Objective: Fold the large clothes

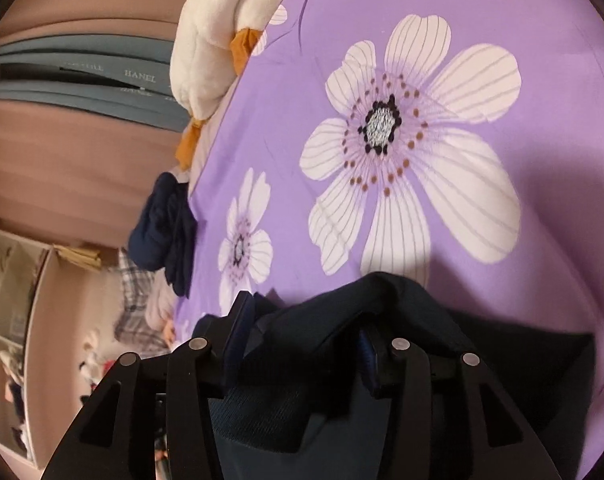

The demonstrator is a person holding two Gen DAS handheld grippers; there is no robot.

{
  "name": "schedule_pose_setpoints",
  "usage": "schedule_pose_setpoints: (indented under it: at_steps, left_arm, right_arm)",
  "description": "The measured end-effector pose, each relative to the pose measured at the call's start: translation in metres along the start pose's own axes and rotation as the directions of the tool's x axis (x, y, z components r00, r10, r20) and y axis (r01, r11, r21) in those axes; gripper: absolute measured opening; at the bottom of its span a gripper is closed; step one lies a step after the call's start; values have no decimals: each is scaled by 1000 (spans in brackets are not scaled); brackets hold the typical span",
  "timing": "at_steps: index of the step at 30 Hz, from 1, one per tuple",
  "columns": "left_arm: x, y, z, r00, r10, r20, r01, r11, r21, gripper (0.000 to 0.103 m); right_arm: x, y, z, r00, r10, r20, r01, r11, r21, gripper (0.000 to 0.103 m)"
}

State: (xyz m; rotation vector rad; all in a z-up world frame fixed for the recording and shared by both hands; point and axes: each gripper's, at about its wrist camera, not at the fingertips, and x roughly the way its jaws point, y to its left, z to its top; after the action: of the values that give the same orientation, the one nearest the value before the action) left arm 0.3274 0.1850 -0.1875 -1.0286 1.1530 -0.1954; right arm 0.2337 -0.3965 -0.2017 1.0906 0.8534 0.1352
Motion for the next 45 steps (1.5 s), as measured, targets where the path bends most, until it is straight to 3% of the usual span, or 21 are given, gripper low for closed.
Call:
schedule_pose_setpoints:
  at_steps: [2,4,9,11,13,16,18,21,22,23,26,27,29,30,33,34,38,42,45]
  left_arm:
    - [-6,2,7,999,-25,30,26,999,-28,56]
    - [-8,1,11,999,-28,38,29,999,-38,57]
    - [-33,-15,15,991,41,128,-50,997,64,59]
    - [-44,-19,13,986,43,160,-59,993,98,59]
    - [-48,-28,4,981,106,164,-136,972,191,59]
    - [-45,-42,-30,975,165,149,-209,905,371,59]
    - [-42,-45,-64,974,190,126,-227,850,476,59]
    - [-38,-44,-113,967,233,102,-246,759,602,58]
    - [-36,-42,-134,962,253,103,-258,718,646,58]
    - [-33,-41,-147,959,264,107,-266,695,669,58]
    - [-29,-30,-177,946,294,139,-301,630,716,59]
    - [-29,-26,-189,936,309,171,-330,596,732,59]
    - [-28,-20,-202,921,327,211,-368,554,747,60]
    - [-27,-16,-209,910,335,245,-396,528,751,66]
    - [-23,-7,-219,865,350,359,-490,437,754,74]
    - [-23,-4,-220,863,346,367,-494,429,756,74]
    - [-24,10,-220,867,343,361,-489,453,746,77]
    - [-28,16,-222,874,341,348,-479,480,735,78]
    - [-29,15,-225,871,347,348,-483,480,732,78]
  right_arm:
    - [-4,-3,5,999,37,10,-37,999,28,49]
    - [-8,-7,10,996,79,37,-81,995,65,57]
    - [-28,-5,22,985,38,167,-50,997,66,60]
    - [-38,-2,22,982,44,185,-54,997,51,60]
    - [-44,13,15,986,30,162,-23,999,-43,60]
    - [-46,38,-8,989,-58,139,91,966,-241,60]
    - [-46,57,-36,985,-122,124,162,899,-407,60]
    - [-45,70,-71,962,-224,156,273,773,-572,60]
    - [-42,76,-91,940,-283,192,339,694,-636,60]
    - [-40,77,-104,919,-325,224,387,629,-674,60]
    - [-38,77,-138,875,-378,303,468,498,-730,60]
    - [-39,74,-146,876,-377,301,464,489,-739,60]
    - [-41,72,-161,890,-360,279,435,487,-757,60]
    - [-43,72,-168,893,-353,281,430,480,-765,60]
    - [-43,65,-183,882,-365,297,446,447,-775,60]
    - [-40,64,-185,876,-380,298,456,445,-771,60]
    - [-30,44,-184,861,-436,261,464,463,-755,60]
    - [-33,36,-184,869,-431,243,454,500,-738,60]
    - [-35,30,-177,879,-423,220,440,544,-715,60]
